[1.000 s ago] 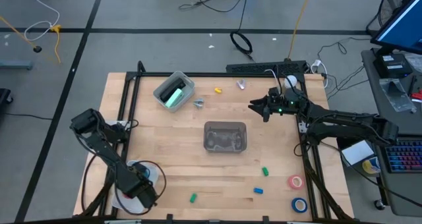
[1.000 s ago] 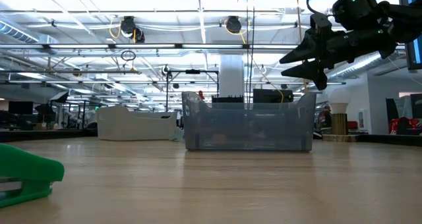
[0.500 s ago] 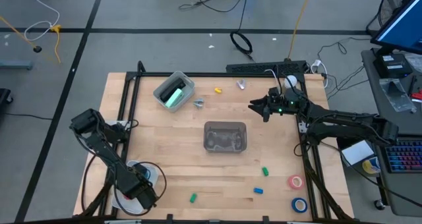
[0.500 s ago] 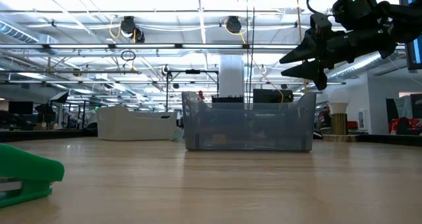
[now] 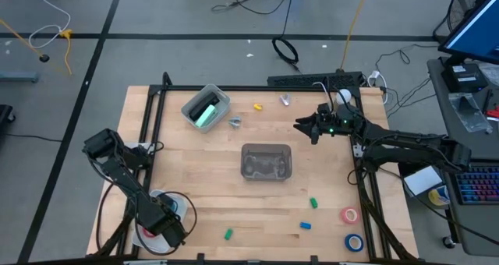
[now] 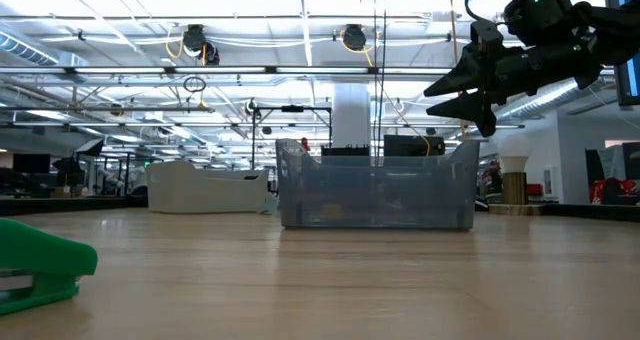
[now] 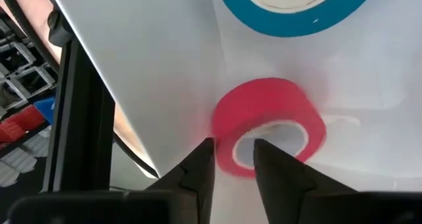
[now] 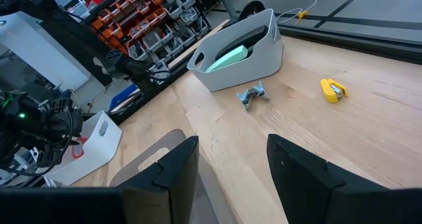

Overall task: Pick and place Stapler, Stapler remover, tape
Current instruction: Put the pink tape into the white bin

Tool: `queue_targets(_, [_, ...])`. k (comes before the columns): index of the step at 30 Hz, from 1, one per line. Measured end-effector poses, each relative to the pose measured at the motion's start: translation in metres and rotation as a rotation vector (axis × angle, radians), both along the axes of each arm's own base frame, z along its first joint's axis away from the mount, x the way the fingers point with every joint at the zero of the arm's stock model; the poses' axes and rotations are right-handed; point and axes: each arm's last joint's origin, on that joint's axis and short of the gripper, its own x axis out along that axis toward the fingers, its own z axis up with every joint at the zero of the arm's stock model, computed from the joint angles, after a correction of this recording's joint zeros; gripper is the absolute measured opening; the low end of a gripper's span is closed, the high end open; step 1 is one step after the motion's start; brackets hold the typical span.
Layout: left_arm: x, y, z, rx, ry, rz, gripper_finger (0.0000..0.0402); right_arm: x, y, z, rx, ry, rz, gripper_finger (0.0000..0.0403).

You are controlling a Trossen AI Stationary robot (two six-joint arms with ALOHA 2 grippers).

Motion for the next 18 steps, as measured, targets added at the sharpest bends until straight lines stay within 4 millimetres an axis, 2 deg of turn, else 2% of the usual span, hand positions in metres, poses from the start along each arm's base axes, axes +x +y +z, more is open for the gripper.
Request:
queue_targets(9, [0.002,0.003,0.004,0.004,-0.002,0.041,0.0160,0.000,0.000,0.000,0.002,0.000,0.000,0.0171])
queue_targets(14, [0.007,0.015,0.021,0.019,-0.045,0.158,0.0160,0.000,0.000,0.000,0.002,-0.001,0.000,0.0171])
queue_targets(18, [0.012,0.030,0.042,0.060,-0.219,0.261,0.0153,0.000,0.000,0.000,0.002,-0.002,0.000,0.0171])
